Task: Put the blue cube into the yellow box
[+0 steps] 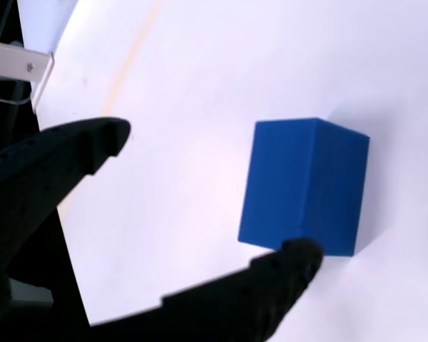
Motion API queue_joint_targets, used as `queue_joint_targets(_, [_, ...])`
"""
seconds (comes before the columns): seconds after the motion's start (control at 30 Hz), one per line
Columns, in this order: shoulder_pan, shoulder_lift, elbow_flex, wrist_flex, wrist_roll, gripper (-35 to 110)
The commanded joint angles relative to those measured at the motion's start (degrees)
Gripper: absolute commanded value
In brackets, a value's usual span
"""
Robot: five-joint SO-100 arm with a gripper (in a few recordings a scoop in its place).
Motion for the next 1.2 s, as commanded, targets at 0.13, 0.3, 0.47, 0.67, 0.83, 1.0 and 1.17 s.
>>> queue_joint_targets(0.13, [-3.6, -5.4, -8.2, -2.2, -1.1, 46])
queue_joint_targets(0.3, [-6.3, -9.4, -8.5, -4.0, 0.6, 45])
queue_joint_targets(0.47, [-9.4, -12.7, -8.6, -5.8, 2.4, 45])
queue_joint_targets(0.67, [-12.4, -15.6, -8.9, -7.5, 4.0, 45])
queue_joint_targets(0.83, [-13.3, -17.7, -9.1, -8.2, 4.2, 45])
queue_joint_targets(1.0, [-12.7, -18.5, -9.1, -8.0, 3.8, 45])
queue_joint_targets(1.17, [-11.6, -19.9, -8.6, -8.8, 3.0, 44])
